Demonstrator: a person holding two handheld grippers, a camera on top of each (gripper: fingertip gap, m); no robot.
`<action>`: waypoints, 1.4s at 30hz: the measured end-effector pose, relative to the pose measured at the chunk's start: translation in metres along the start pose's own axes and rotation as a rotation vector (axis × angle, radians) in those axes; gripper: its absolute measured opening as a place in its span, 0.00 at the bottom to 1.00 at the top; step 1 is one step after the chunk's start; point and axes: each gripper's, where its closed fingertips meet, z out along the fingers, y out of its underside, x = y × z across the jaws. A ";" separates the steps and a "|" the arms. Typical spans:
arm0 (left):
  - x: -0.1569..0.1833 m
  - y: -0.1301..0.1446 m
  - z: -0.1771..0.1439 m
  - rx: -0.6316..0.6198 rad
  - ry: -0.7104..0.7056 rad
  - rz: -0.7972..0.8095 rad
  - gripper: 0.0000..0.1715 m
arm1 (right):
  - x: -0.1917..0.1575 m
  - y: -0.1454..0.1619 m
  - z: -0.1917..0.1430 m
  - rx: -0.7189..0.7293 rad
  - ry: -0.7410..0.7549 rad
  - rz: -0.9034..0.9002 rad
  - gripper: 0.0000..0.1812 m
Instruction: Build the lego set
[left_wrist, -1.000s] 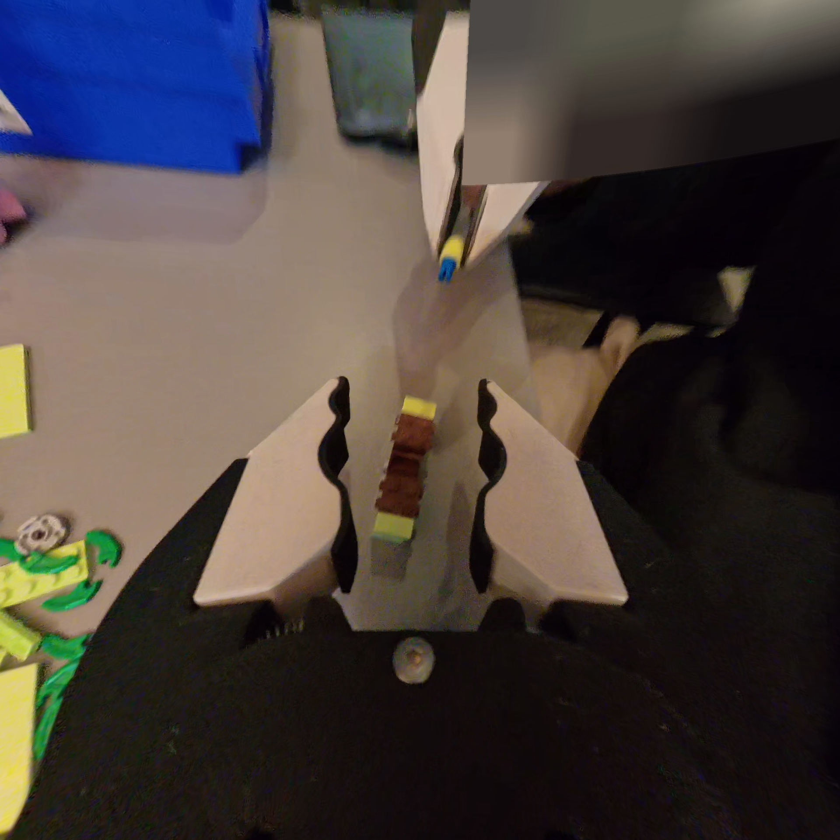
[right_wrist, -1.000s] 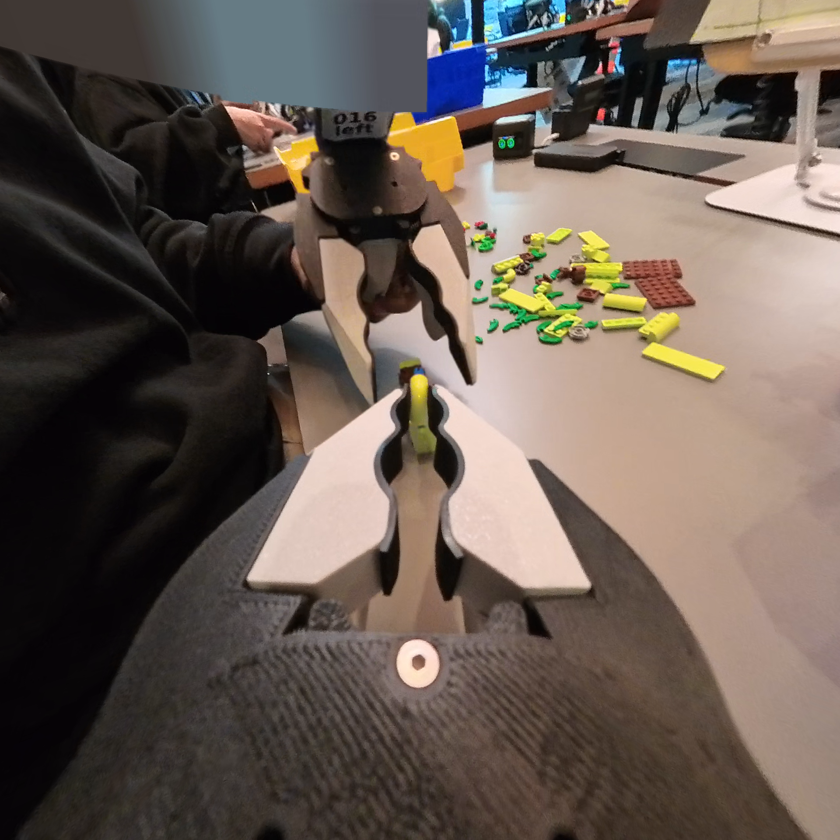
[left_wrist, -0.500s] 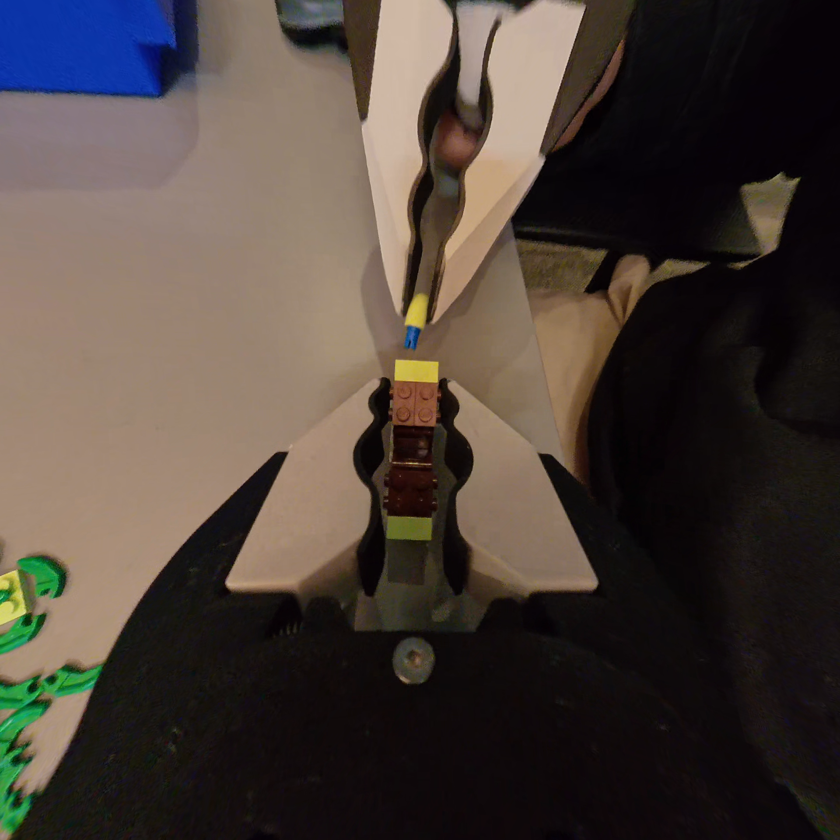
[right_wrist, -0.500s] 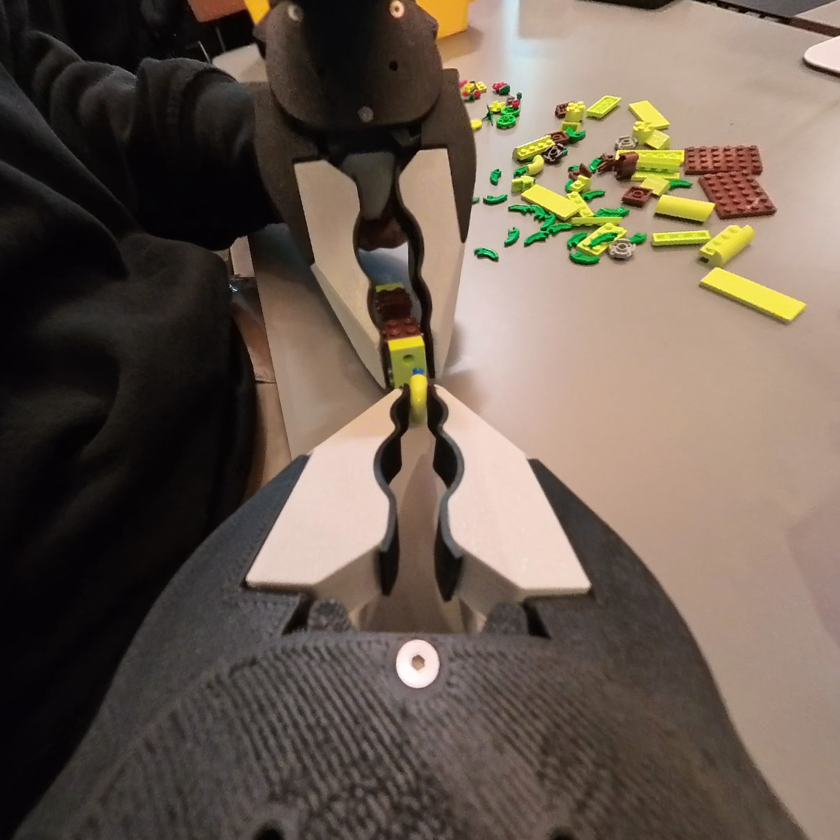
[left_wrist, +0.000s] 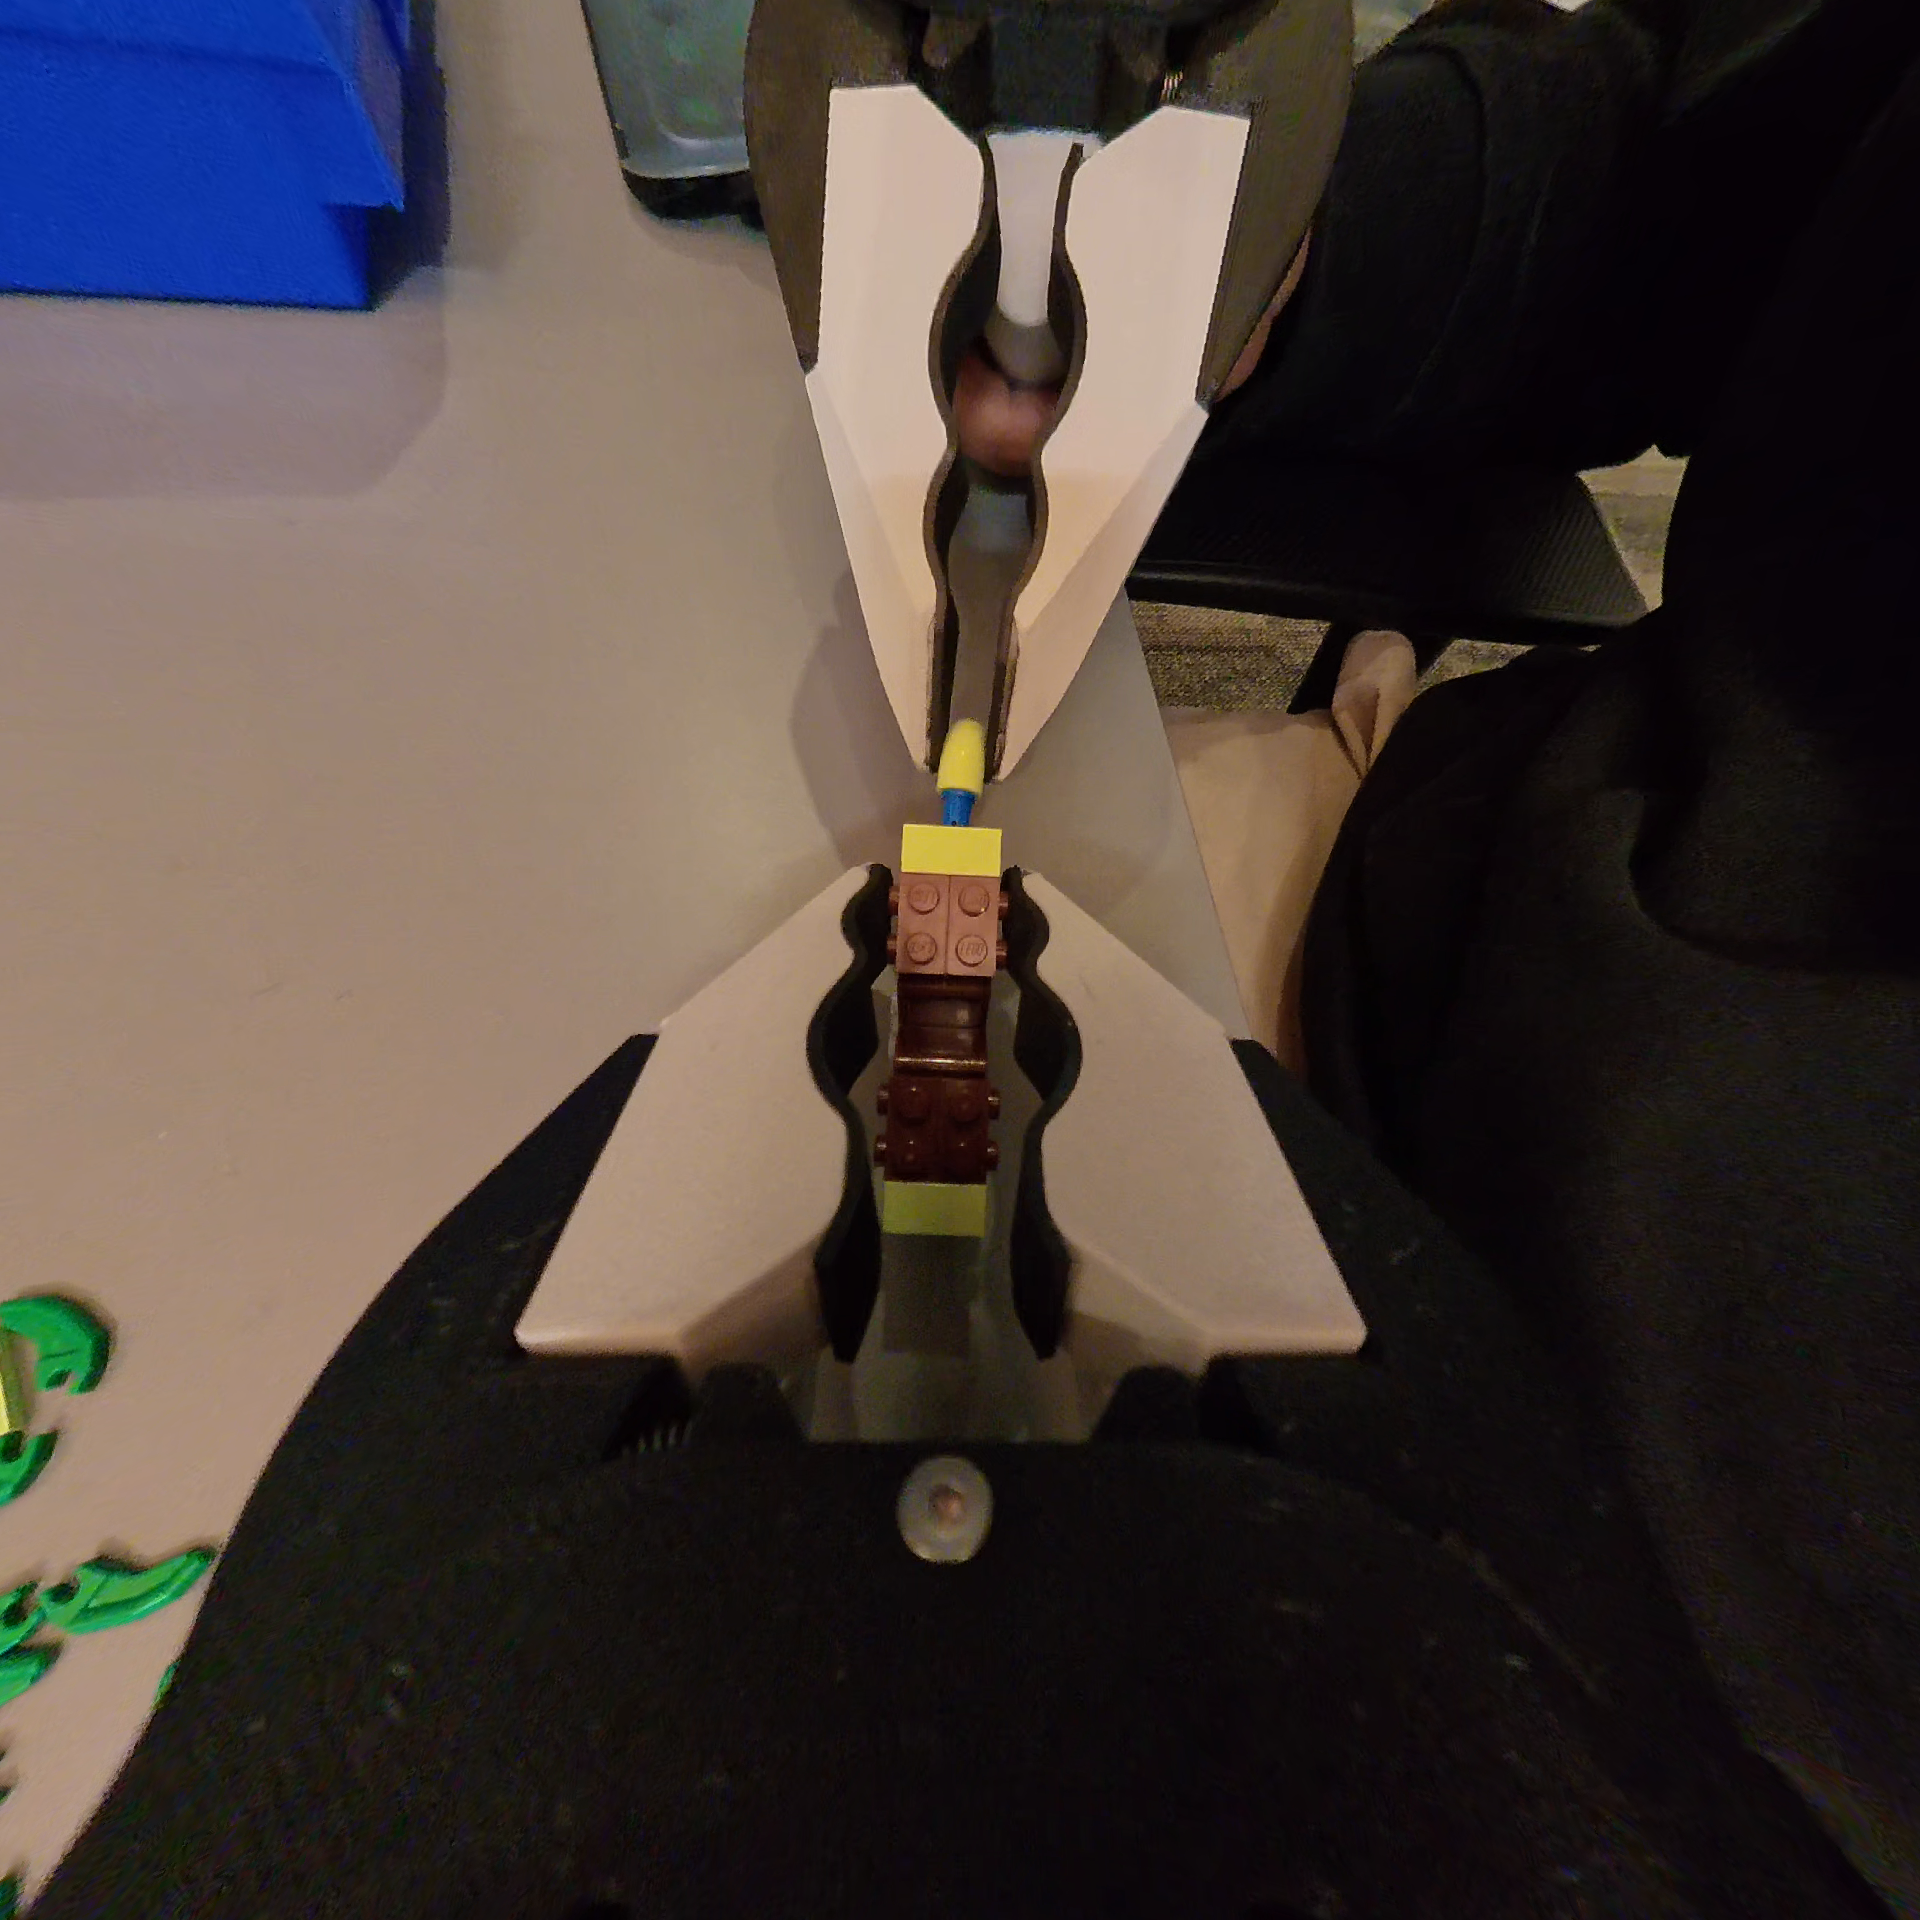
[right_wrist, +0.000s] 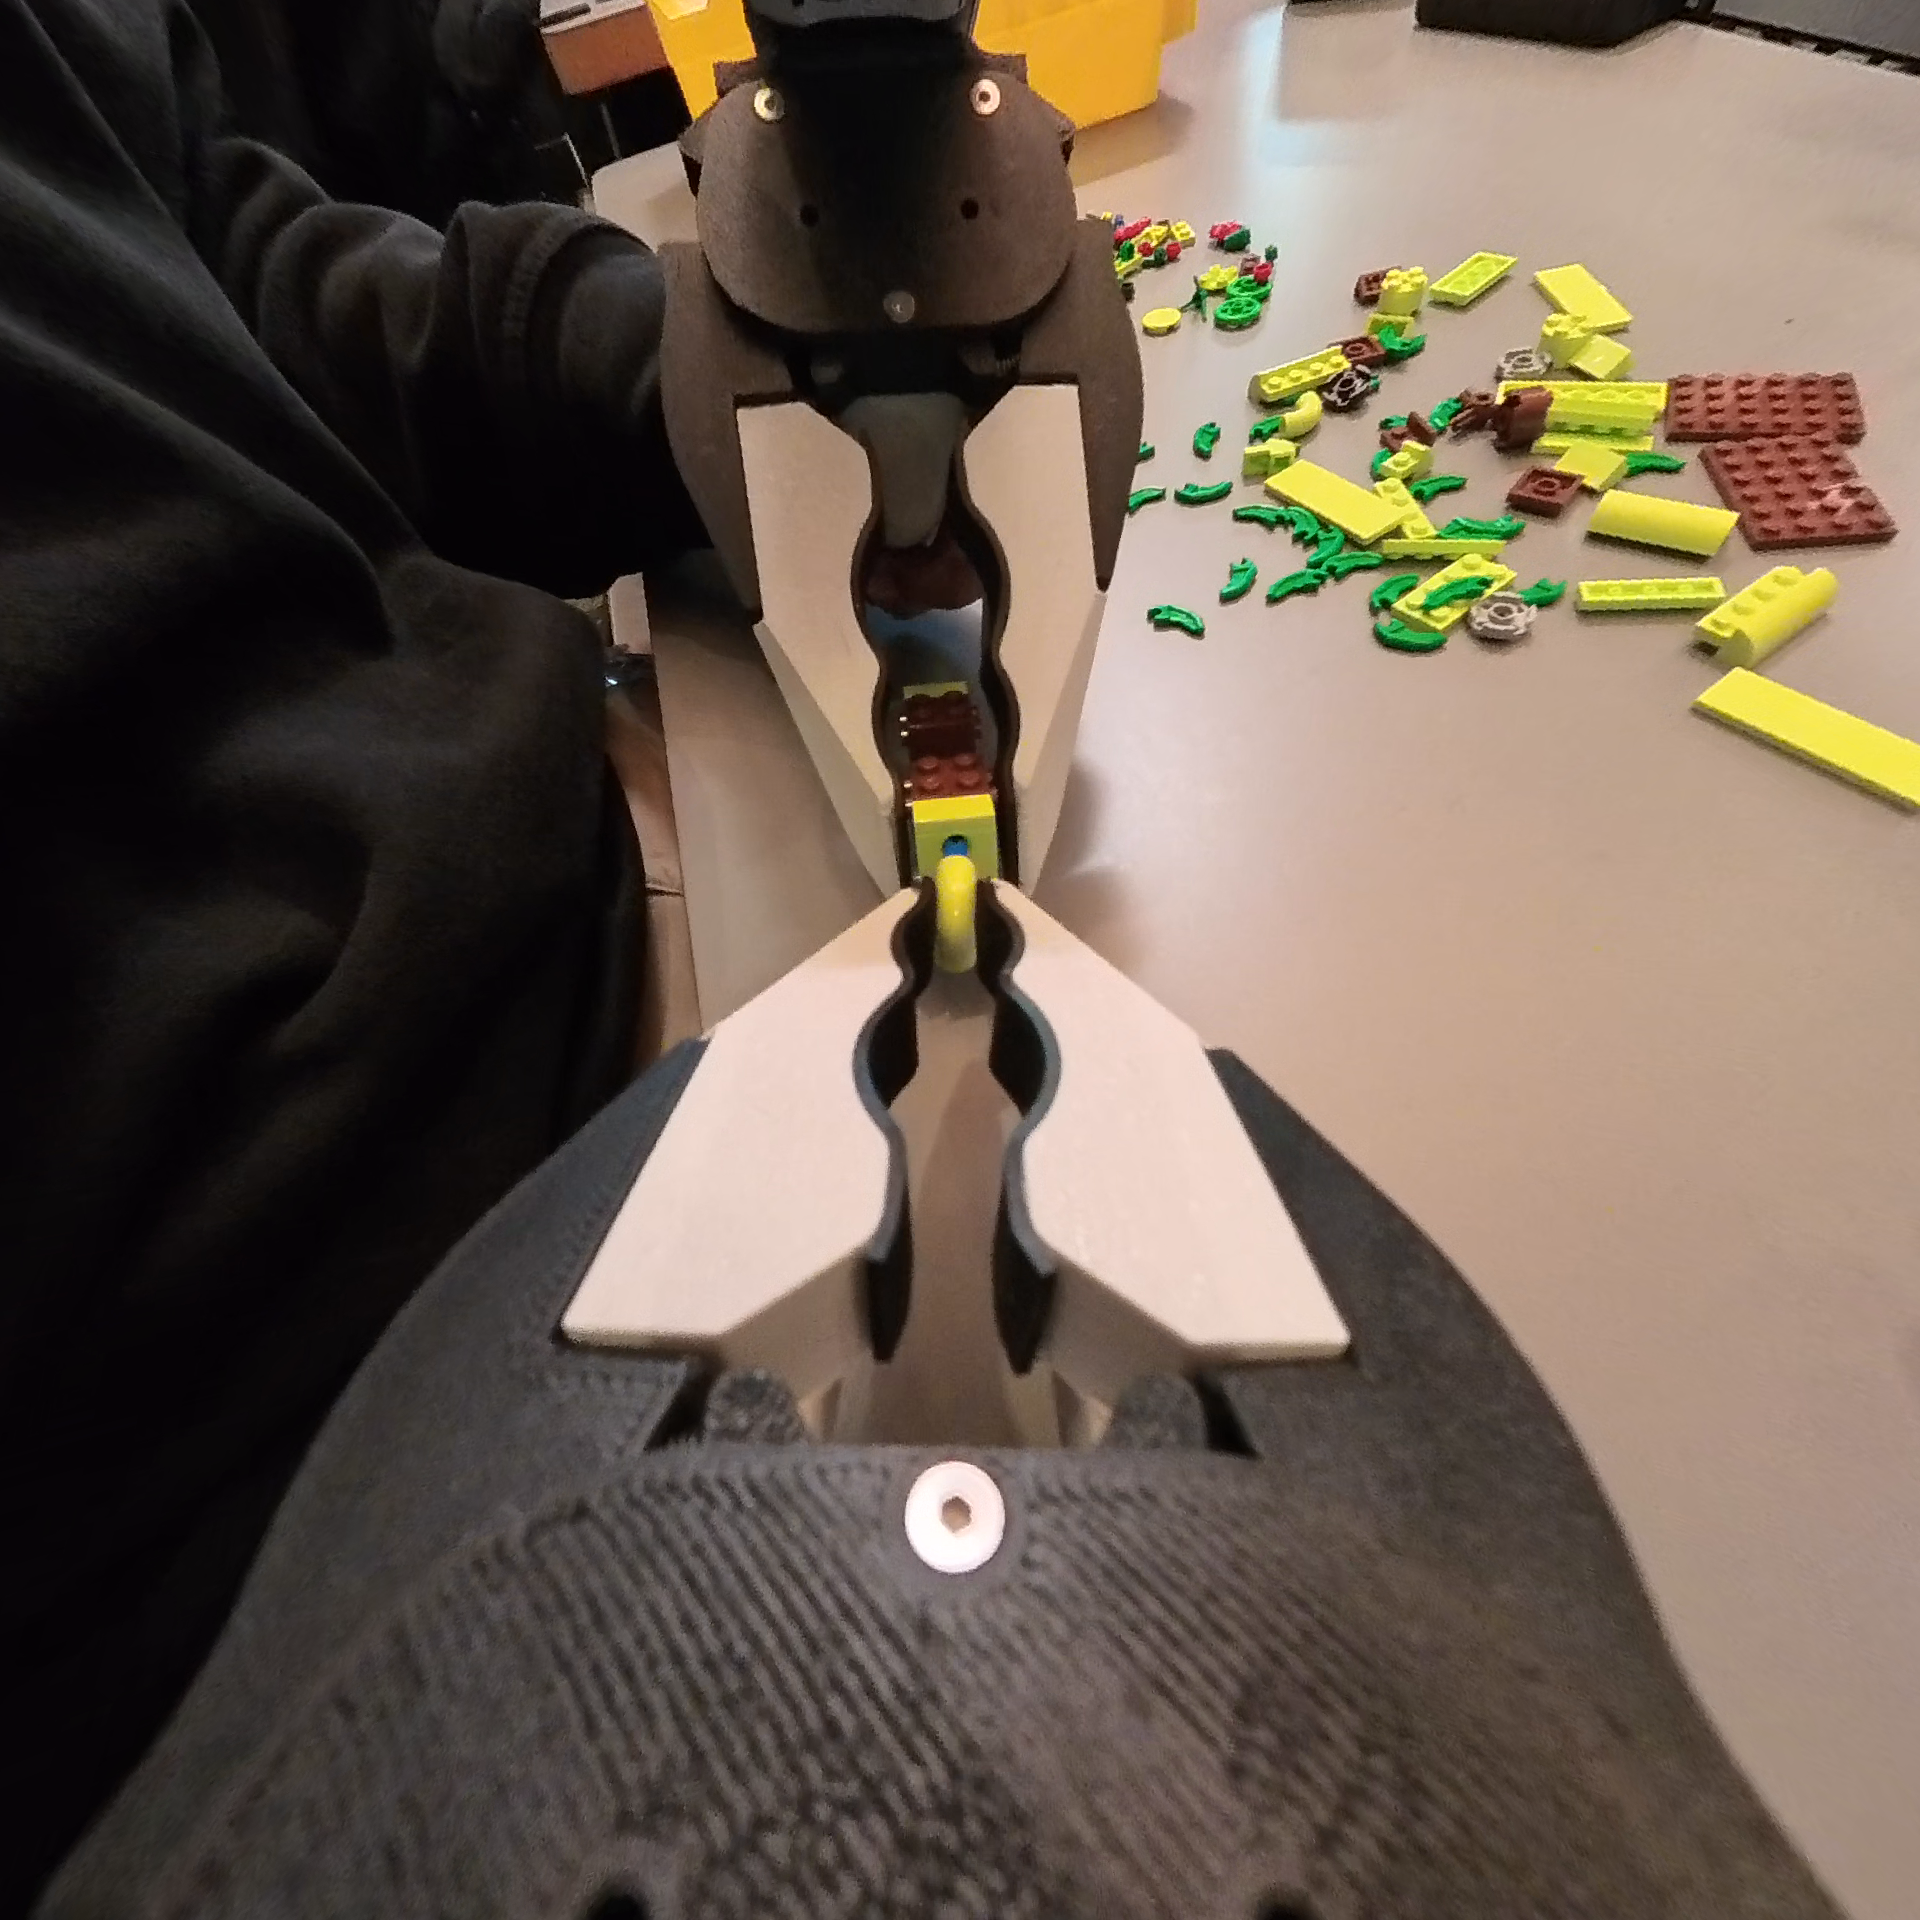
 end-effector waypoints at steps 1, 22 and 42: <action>0.000 0.000 0.000 -0.004 -0.002 0.005 0.11 | 0.000 0.001 0.000 -0.007 -0.002 -0.002 0.03; 0.001 0.006 0.006 -0.027 -0.012 0.029 0.10 | -0.001 0.010 0.004 -0.065 -0.074 0.076 0.03; 0.004 -0.016 -0.008 0.129 0.029 -0.034 0.10 | -0.002 -0.010 -0.002 0.064 -0.203 0.265 0.03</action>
